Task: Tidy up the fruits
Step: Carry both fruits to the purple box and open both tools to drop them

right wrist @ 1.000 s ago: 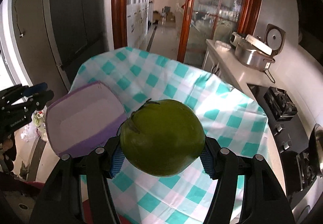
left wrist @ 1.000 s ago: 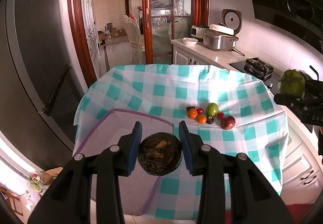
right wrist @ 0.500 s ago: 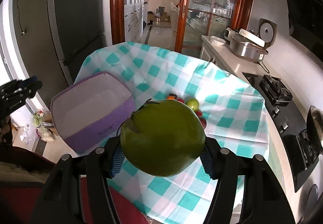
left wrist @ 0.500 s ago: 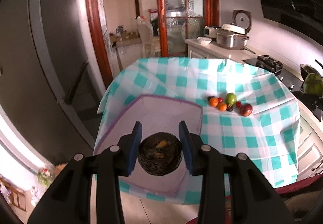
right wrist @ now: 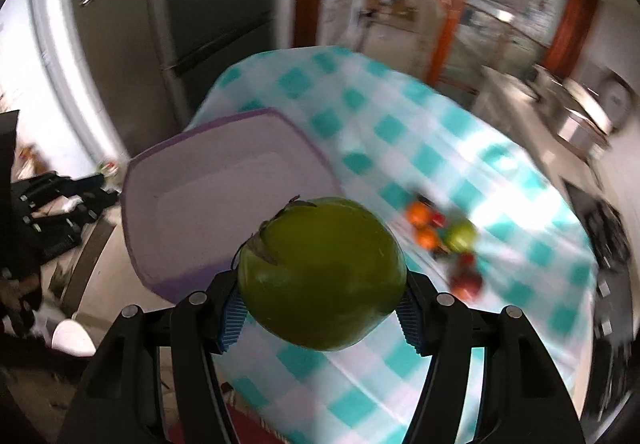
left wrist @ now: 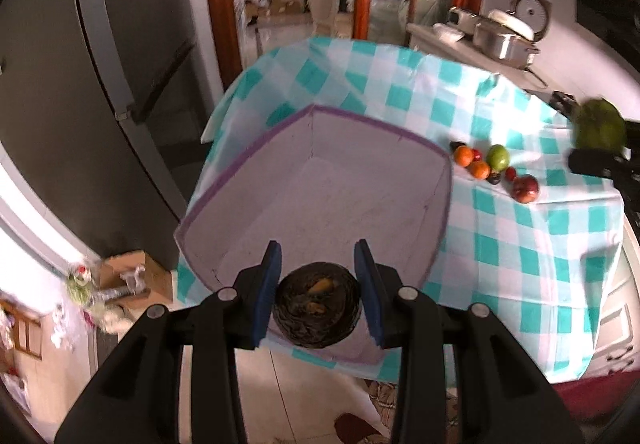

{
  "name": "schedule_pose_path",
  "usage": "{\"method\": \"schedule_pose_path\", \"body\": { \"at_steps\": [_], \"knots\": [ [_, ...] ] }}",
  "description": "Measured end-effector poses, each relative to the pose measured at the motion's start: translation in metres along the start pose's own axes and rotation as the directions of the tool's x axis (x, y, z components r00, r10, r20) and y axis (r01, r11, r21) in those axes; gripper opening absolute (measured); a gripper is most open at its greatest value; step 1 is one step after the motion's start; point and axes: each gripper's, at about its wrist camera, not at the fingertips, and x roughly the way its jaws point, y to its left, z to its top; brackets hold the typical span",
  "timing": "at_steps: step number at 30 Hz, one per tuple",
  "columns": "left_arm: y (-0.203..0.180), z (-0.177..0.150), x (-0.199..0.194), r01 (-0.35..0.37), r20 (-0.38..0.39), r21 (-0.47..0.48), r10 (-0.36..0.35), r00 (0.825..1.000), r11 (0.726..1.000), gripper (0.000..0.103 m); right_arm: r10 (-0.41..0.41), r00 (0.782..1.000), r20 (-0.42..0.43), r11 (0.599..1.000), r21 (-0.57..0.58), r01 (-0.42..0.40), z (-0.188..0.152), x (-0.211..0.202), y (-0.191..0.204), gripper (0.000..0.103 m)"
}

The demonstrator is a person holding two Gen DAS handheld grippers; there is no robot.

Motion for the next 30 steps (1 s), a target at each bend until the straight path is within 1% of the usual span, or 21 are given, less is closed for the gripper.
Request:
{"method": "schedule_pose_path", "body": {
  "at_steps": [1, 4, 6, 7, 8, 10, 11, 13, 15, 16, 17, 20, 21, 22, 23, 25, 26, 27, 28, 29, 30],
  "knots": [
    [0.000, 0.002, 0.010, -0.002, -0.021, -0.018, 0.002, 1.000, 1.000, 0.038, 0.016, 1.000, -0.005, 1.000, -0.016, -0.016, 0.010, 0.014, 0.006, 0.062],
    [0.003, 0.004, 0.032, -0.024, -0.074, -0.051, 0.020, 0.997, 0.998, 0.038, 0.098, 0.994, -0.049, 0.994, -0.041, -0.100, 0.041, 0.067, 0.025, 0.062],
    [0.007, 0.006, 0.051, -0.043, -0.125, -0.089, 0.031, 0.992, 0.995, 0.038, 0.129, 0.988, -0.084, 0.990, -0.049, -0.134, 0.052, 0.096, 0.034, 0.062],
    [0.009, 0.006, 0.065, -0.056, -0.163, -0.115, 0.037, 0.986, 0.992, 0.038, 0.154, 0.982, -0.113, 0.986, -0.042, -0.160, 0.057, 0.117, 0.037, 0.062],
    [0.011, 0.007, 0.074, -0.066, -0.187, -0.131, 0.041, 0.982, 0.989, 0.038, 0.170, 0.976, -0.135, 0.984, -0.035, -0.176, 0.060, 0.131, 0.038, 0.062],
    [0.014, 0.006, 0.093, -0.094, -0.235, -0.155, 0.056, 0.970, 0.983, 0.038, 0.202, 0.958, -0.204, 0.978, -0.011, -0.209, 0.063, 0.168, 0.039, 0.062],
    [0.015, 0.006, 0.106, -0.113, -0.270, -0.162, 0.066, 0.961, 0.980, 0.038, 0.207, 0.949, -0.238, 0.976, -0.012, -0.216, 0.064, 0.185, 0.042, 0.062],
    [0.016, 0.006, 0.124, -0.140, -0.314, -0.174, 0.080, 0.946, 0.975, 0.038, 0.203, 0.936, -0.287, 0.975, -0.030, -0.220, 0.065, 0.209, 0.049, 0.062],
    [0.019, 0.006, 0.142, -0.173, -0.363, -0.190, 0.095, 0.927, 0.966, 0.038, 0.200, 0.921, -0.333, 0.968, -0.081, -0.239, 0.067, 0.231, 0.060, 0.062],
    [0.020, 0.006, 0.154, -0.188, -0.397, -0.202, 0.095, 0.913, 0.961, 0.038, 0.187, 0.915, -0.357, 0.964, -0.112, -0.241, 0.069, 0.242, 0.066, 0.062],
    [0.023, 0.006, 0.160, -0.197, -0.418, -0.208, 0.095, 0.904, 0.958, 0.038, 0.166, 0.907, -0.387, 0.960, -0.147, -0.239, 0.070, 0.255, 0.073, 0.062],
    [0.026, 0.005, 0.187, -0.233, -0.492, -0.226, 0.096, 0.865, 0.946, 0.038, 0.121, 0.887, -0.445, 0.955, -0.192, -0.226, 0.073, 0.291, 0.082, 0.062],
    [0.028, 0.004, 0.196, -0.245, -0.516, -0.235, 0.093, 0.851, 0.941, 0.038, 0.104, 0.878, -0.467, 0.954, -0.202, -0.220, 0.073, 0.301, 0.084, 0.062],
    [0.030, 0.003, 0.202, -0.255, -0.533, -0.240, 0.093, 0.841, 0.937, 0.038, 0.084, 0.858, -0.507, 0.955, -0.204, -0.214, 0.072, 0.314, 0.086, 0.062],
    [0.032, 0.002, 0.210, -0.271, -0.555, -0.248, 0.093, 0.826, 0.930, 0.038, 0.081, 0.842, -0.533, 0.958, -0.193, -0.214, 0.073, 0.320, 0.087, 0.062],
    [0.036, 0.001, 0.218, -0.282, -0.590, -0.262, 0.077, 0.803, 0.923, 0.039, 0.073, 0.833, -0.548, 0.953, -0.209, -0.220, 0.074, 0.329, 0.091, 0.062],
    [0.039, 0.000, 0.220, -0.286, -0.604, -0.271, 0.070, 0.794, 0.919, 0.039, 0.056, 0.821, -0.568, 0.952, -0.218, -0.216, 0.073, 0.334, 0.095, 0.062],
    [0.041, 0.000, 0.220, -0.294, -0.610, -0.273, 0.071, 0.789, 0.916, 0.043, 0.057, 0.805, -0.590, 0.953, -0.208, -0.220, 0.072, 0.338, 0.096, 0.062],
    [0.044, -0.002, 0.221, -0.300, -0.614, -0.280, 0.070, 0.786, 0.912, 0.046, 0.059, 0.796, -0.603, 0.954, -0.201, -0.224, 0.072, 0.341, 0.096, 0.062],
    [0.047, -0.001, 0.223, -0.297, -0.616, -0.297, 0.056, 0.786, 0.908, 0.052, 0.059, 0.786, -0.616, 0.955, -0.195, -0.225, 0.070, 0.343, 0.097, 0.062],
    [0.048, -0.001, 0.222, -0.293, -0.613, -0.309, 0.046, 0.789, 0.905, 0.058, 0.064, 0.784, -0.618, 0.955, -0.191, -0.229, 0.070, 0.344, 0.097, 0.065]
  ]
}}
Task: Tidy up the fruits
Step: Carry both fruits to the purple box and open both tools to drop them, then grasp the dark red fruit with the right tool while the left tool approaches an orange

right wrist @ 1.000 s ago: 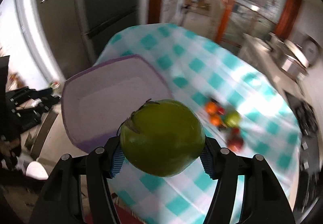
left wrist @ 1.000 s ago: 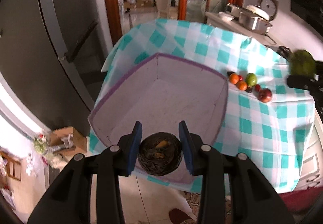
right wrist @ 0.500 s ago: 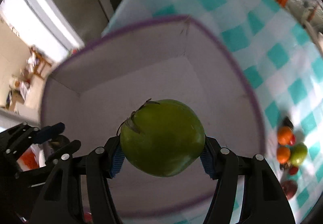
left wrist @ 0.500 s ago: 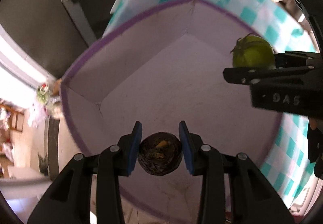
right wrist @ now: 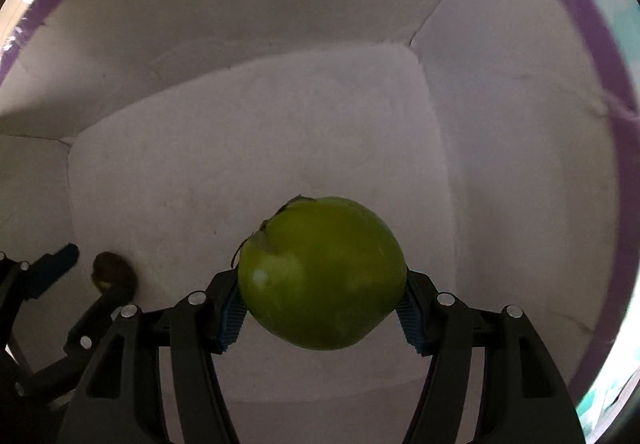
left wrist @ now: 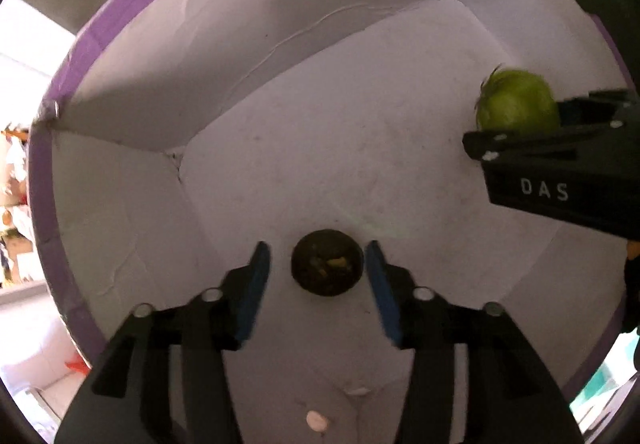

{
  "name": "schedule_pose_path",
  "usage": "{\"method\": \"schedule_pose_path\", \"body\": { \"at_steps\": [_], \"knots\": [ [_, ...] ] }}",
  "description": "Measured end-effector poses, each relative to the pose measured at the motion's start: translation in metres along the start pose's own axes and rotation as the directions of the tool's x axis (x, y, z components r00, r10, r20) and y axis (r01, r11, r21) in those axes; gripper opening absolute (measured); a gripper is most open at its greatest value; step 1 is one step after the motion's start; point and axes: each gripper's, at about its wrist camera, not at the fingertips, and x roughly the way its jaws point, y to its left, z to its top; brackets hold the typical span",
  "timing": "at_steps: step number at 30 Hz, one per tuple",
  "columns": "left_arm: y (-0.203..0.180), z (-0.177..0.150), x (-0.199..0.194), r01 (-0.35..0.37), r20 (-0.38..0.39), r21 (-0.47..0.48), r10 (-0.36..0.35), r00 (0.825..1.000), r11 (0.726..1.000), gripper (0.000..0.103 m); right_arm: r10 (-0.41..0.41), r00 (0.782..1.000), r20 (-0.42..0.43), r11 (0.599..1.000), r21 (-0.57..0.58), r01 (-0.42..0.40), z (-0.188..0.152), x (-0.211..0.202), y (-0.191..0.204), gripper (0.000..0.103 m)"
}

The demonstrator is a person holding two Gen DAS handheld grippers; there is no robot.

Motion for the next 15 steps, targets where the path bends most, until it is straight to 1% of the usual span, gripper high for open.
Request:
{"method": "schedule_pose_path", "body": {
  "at_steps": [1, 3, 4, 5, 6, 8, 9, 10, 11, 12, 13, 14, 15],
  "knots": [
    [0.001, 0.000, -0.001, 0.011, 0.009, -0.003, -0.011, 1.000, 1.000, 0.059, 0.013, 1.000, 0.015, 1.000, 0.001, -0.013, 0.000, -0.003, 0.001, 0.072],
    [-0.002, 0.000, -0.005, 0.015, 0.036, 0.012, -0.016, 0.999, 1.000, 0.067, 0.042, 0.994, 0.099, 0.999, 0.014, -0.043, -0.001, -0.019, 0.001, 0.080],
    [-0.004, -0.001, -0.009, 0.023, 0.060, 0.028, -0.025, 0.998, 0.999, 0.070, 0.045, 0.990, 0.132, 0.999, 0.023, -0.048, -0.003, -0.026, 0.000, 0.080],
    [-0.006, -0.001, -0.013, 0.038, 0.080, 0.037, -0.041, 0.996, 0.999, 0.076, 0.046, 0.979, 0.197, 0.997, 0.047, -0.056, -0.008, -0.042, -0.001, 0.080],
    [-0.005, -0.002, -0.018, 0.059, 0.108, 0.041, -0.063, 0.992, 0.997, 0.077, 0.049, 0.972, 0.232, 0.996, 0.061, -0.065, -0.011, -0.053, -0.001, 0.080],
    [-0.002, -0.007, -0.032, 0.085, 0.180, 0.040, -0.091, 0.980, 0.996, 0.077, 0.058, 0.940, 0.335, 0.990, 0.101, -0.097, -0.032, -0.087, -0.004, 0.080],
    [-0.002, -0.011, -0.043, 0.089, 0.231, 0.047, -0.097, 0.968, 0.995, 0.077, 0.061, 0.909, 0.412, 0.986, 0.116, -0.119, -0.049, -0.109, -0.005, 0.080],
    [0.001, -0.015, -0.056, 0.090, 0.289, 0.057, -0.102, 0.952, 0.994, 0.077, 0.058, 0.884, 0.463, 0.984, 0.124, -0.130, -0.064, -0.125, -0.007, 0.080],
    [0.001, -0.023, -0.077, 0.094, 0.372, 0.073, -0.115, 0.921, 0.993, 0.077, 0.047, 0.838, 0.544, 0.980, 0.135, -0.143, -0.091, -0.152, -0.008, 0.080],
    [0.001, -0.031, -0.096, 0.094, 0.442, 0.088, -0.123, 0.889, 0.992, 0.079, 0.029, 0.787, 0.617, 0.978, 0.145, -0.150, -0.118, -0.173, -0.010, 0.085],
    [0.000, -0.037, -0.110, 0.090, 0.493, 0.100, -0.128, 0.861, 0.991, 0.081, 0.004, 0.742, 0.670, 0.977, 0.157, -0.147, -0.140, -0.189, -0.010, 0.090],
    [-0.002, -0.050, -0.135, 0.089, 0.575, 0.121, -0.143, 0.805, 0.989, 0.090, -0.048, 0.667, 0.744, 0.974, 0.184, -0.136, -0.180, -0.208, -0.008, 0.090],
    [-0.005, -0.062, -0.152, 0.094, 0.630, 0.135, -0.159, 0.761, 0.986, 0.102, -0.092, 0.616, 0.782, 0.970, 0.211, -0.123, -0.203, -0.223, -0.015, 0.093]
  ]
}}
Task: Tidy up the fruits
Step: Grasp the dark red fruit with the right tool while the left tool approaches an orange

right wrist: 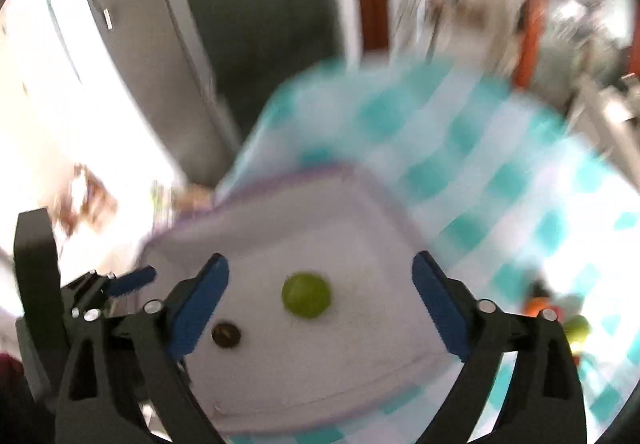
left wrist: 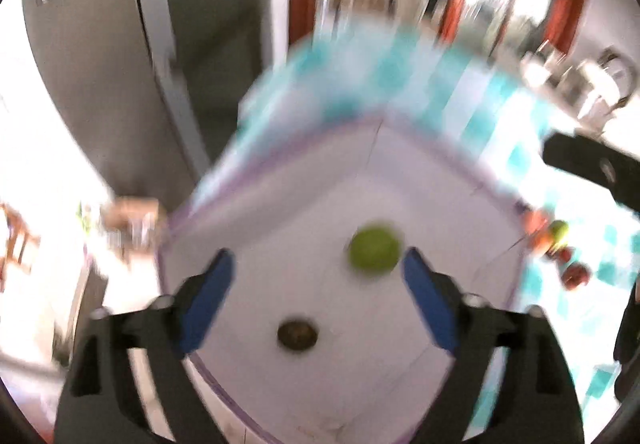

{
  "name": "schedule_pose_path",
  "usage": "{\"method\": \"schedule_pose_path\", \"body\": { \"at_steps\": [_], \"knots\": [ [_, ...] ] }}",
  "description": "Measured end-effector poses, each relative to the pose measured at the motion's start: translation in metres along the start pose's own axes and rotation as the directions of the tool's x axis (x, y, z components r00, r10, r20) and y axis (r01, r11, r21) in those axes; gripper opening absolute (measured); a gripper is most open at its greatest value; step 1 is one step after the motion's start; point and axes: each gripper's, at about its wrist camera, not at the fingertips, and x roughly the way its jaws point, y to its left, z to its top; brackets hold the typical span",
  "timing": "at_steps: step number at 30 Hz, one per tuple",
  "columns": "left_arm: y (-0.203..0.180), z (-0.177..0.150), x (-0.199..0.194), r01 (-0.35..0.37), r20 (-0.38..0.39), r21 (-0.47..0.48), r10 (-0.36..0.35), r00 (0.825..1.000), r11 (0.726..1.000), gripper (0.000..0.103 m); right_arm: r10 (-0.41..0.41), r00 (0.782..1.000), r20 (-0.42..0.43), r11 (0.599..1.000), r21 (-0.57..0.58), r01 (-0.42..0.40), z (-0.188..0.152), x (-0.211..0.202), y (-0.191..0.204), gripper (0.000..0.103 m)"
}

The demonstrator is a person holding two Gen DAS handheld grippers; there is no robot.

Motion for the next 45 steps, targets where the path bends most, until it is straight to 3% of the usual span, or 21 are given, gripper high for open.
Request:
{"method": "schedule_pose_path", "body": {
  "at_steps": [1, 3, 4, 5, 8, 12, 15, 18, 22, 28, 29, 32, 33, 36, 40, 43, 45],
  "knots": [
    [-0.004, 0.001, -0.024, 0.016, 0.075, 0.006, -0.016, 0.997, 1.000, 0.101, -0.046, 0.995, 0.085, 0.999, 0.012, 0.045, -0.015, -0.039, -0.007, 0.098],
    [-0.026, -0.001, -0.065, 0.058, 0.202, 0.022, -0.061, 0.978, 0.998, 0.101, -0.125, 0.981, 0.149, 0.992, 0.029, 0.122, -0.037, -0.081, -0.026, 0.098],
    [-0.035, -0.002, -0.076, 0.079, 0.233, 0.028, -0.084, 0.969, 0.996, 0.101, -0.167, 0.975, 0.144, 0.986, 0.041, 0.163, -0.047, -0.094, -0.036, 0.099],
    [-0.048, -0.007, -0.084, 0.113, 0.243, 0.037, -0.119, 0.963, 0.993, 0.101, -0.245, 0.966, 0.086, 0.968, 0.075, 0.239, -0.069, -0.105, -0.048, 0.099],
    [-0.081, -0.027, -0.087, 0.216, 0.140, 0.072, -0.224, 0.964, 0.974, 0.101, -0.341, 0.934, -0.107, 0.920, 0.164, 0.355, -0.115, -0.107, -0.085, 0.098],
    [-0.144, -0.053, -0.072, 0.341, -0.008, 0.241, -0.349, 0.937, 0.909, 0.101, -0.417, 0.887, -0.201, 0.837, 0.295, 0.460, -0.162, -0.118, -0.133, 0.098],
    [-0.194, -0.076, -0.063, 0.397, -0.103, 0.374, -0.387, 0.916, 0.838, 0.101, -0.410, 0.879, -0.242, 0.819, 0.326, 0.472, -0.186, -0.110, -0.162, 0.098],
    [-0.231, -0.101, -0.032, 0.436, -0.212, 0.415, -0.381, 0.900, 0.799, 0.101, -0.391, 0.878, -0.276, 0.829, 0.310, 0.466, -0.196, -0.090, -0.189, 0.098],
    [-0.256, -0.110, 0.009, 0.439, -0.325, 0.393, -0.325, 0.888, 0.808, 0.101, -0.352, 0.875, -0.332, 0.847, 0.286, 0.449, -0.202, -0.044, -0.238, 0.097],
    [-0.262, -0.118, 0.066, 0.383, -0.434, 0.323, -0.224, 0.873, 0.865, 0.101, -0.313, 0.862, -0.397, 0.852, 0.283, 0.440, -0.197, 0.031, -0.306, 0.096],
    [-0.263, -0.119, 0.077, 0.371, -0.452, 0.305, -0.209, 0.867, 0.877, 0.101, -0.309, 0.855, -0.417, 0.852, 0.277, 0.443, -0.197, 0.045, -0.315, 0.094],
    [-0.269, -0.118, 0.100, 0.349, -0.479, 0.265, -0.191, 0.857, 0.899, 0.101, -0.312, 0.822, -0.476, 0.855, 0.236, 0.461, -0.201, 0.075, -0.328, 0.074],
    [-0.272, -0.116, 0.106, 0.344, -0.480, 0.260, -0.189, 0.857, 0.902, 0.101, -0.299, 0.821, -0.487, 0.860, 0.235, 0.453, -0.204, 0.082, -0.330, 0.069],
    [-0.287, -0.109, 0.127, 0.332, -0.475, 0.249, -0.184, 0.860, 0.910, 0.101, -0.270, 0.846, -0.460, 0.877, 0.245, 0.413, -0.210, 0.084, -0.328, 0.059],
    [-0.317, -0.093, 0.159, 0.333, -0.451, 0.258, -0.192, 0.872, 0.907, 0.101, -0.244, 0.867, -0.435, 0.883, 0.270, 0.383, -0.217, 0.076, -0.329, 0.059],
    [-0.339, -0.081, 0.180, 0.333, -0.411, 0.300, -0.194, 0.891, 0.894, 0.091, -0.215, 0.877, -0.430, 0.870, 0.324, 0.372, -0.229, 0.064, -0.334, 0.059],
    [-0.349, -0.076, 0.193, 0.339, -0.413, 0.315, -0.194, 0.890, 0.886, 0.080, -0.190, 0.884, -0.427, 0.863, 0.358, 0.358, -0.235, 0.057, -0.336, 0.059]
  ]
}}
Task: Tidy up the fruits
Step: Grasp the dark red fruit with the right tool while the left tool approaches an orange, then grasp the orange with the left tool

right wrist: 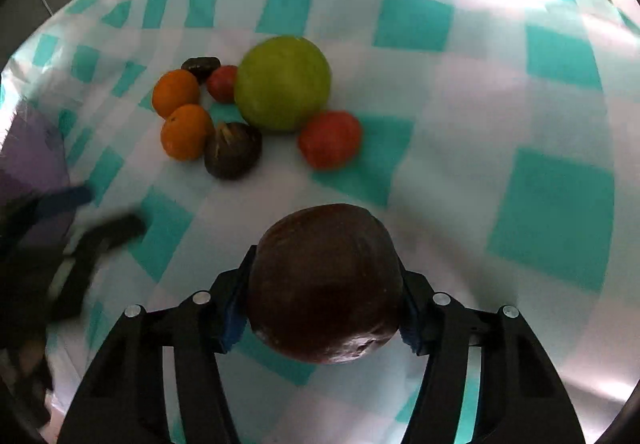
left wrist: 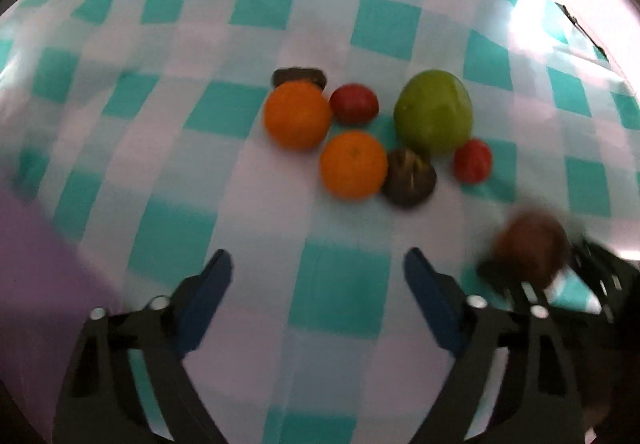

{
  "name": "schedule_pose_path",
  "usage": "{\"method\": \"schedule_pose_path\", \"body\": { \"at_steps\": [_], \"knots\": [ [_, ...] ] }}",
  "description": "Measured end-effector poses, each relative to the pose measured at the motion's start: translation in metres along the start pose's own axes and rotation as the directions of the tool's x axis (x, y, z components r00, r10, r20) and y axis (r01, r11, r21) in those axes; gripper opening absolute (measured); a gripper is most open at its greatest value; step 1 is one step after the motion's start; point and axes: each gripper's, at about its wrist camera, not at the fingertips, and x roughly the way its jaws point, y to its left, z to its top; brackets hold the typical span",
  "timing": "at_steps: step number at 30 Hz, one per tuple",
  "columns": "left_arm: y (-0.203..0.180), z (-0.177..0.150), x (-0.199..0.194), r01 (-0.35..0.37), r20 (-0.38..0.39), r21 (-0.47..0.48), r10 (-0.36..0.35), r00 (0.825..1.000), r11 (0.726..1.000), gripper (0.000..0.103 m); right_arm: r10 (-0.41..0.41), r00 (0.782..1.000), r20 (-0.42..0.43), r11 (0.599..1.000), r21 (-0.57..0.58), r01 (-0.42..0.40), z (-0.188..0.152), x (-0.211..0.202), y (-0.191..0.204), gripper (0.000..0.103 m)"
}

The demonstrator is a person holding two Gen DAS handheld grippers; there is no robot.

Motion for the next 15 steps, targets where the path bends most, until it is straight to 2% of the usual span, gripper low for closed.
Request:
{"method": "schedule_pose_path", "body": {
  "at_steps": [3, 5, 8, 15],
  "knots": [
    [0.001, 0.013, 0.013, -0.001, 0.010, 0.015, 0.001, 1.000, 1.000, 0.069, 0.021, 1.000, 0.000, 1.000, 0.019, -0.021, -0.008, -0.008, -0.001, 0.059],
    [0.000, 0.019, 0.021, -0.002, 0.011, 0.037, 0.001, 1.000, 0.999, 0.066, 0.031, 1.000, 0.006, 0.999, 0.030, -0.031, -0.011, -0.010, -0.002, 0.059],
    [-0.008, 0.026, 0.027, -0.025, 0.037, 0.076, 0.023, 0.999, 0.997, 0.065, 0.037, 0.999, 0.016, 0.998, 0.042, -0.038, -0.013, -0.011, -0.004, 0.059],
    [-0.014, 0.041, 0.036, -0.055, 0.101, 0.086, 0.046, 0.994, 0.995, 0.066, 0.041, 0.999, 0.036, 0.998, 0.035, -0.042, -0.019, -0.017, -0.009, 0.059]
  ]
}}
